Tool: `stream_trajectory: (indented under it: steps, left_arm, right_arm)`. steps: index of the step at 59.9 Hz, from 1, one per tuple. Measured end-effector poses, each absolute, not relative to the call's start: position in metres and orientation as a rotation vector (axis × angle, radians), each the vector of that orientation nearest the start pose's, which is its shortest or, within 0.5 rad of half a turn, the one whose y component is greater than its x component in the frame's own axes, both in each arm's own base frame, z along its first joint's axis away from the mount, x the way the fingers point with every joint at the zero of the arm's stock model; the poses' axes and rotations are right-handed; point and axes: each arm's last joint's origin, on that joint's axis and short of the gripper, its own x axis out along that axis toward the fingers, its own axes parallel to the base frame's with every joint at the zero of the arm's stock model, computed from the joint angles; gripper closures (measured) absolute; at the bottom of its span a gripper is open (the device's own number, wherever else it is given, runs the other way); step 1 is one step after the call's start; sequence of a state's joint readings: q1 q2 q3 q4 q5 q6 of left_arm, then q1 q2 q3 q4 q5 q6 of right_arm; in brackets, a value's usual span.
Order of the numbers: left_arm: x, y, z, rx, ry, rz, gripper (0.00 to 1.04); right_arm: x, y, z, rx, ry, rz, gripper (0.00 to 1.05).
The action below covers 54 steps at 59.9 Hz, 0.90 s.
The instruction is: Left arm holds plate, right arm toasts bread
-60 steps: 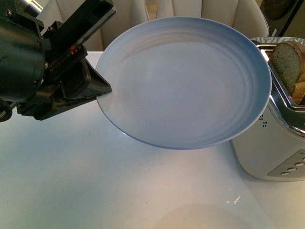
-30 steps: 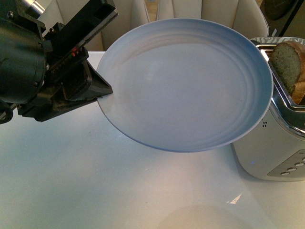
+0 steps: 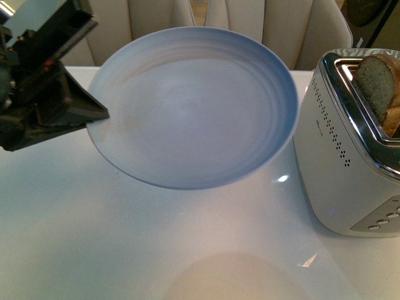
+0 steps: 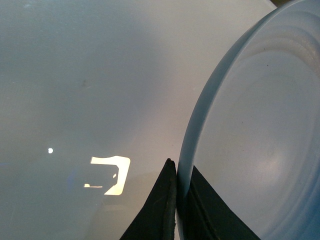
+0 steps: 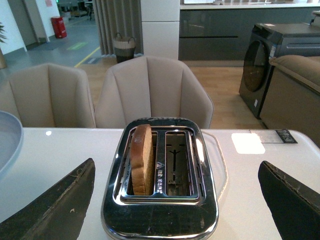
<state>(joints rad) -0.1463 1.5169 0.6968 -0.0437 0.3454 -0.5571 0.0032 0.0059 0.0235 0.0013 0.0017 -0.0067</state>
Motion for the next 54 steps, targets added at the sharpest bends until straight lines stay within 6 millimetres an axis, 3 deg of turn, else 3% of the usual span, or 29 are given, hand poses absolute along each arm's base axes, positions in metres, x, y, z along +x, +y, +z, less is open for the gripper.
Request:
stream_trajectory:
  steps: [32,54]
  left_arm:
    - [0.260,0.031,0.108,-0.535,0.981,-0.170,1.02]
    - [0.254,0.076,0.050,-0.528,1.041,-0.101,1.02]
  right_arm:
    - [0.097,0.000,0.171,-0.007,-0.019,0.002,0.09]
    - [0.097,0.000,0.171,-0.007,-0.019,0.002,0.09]
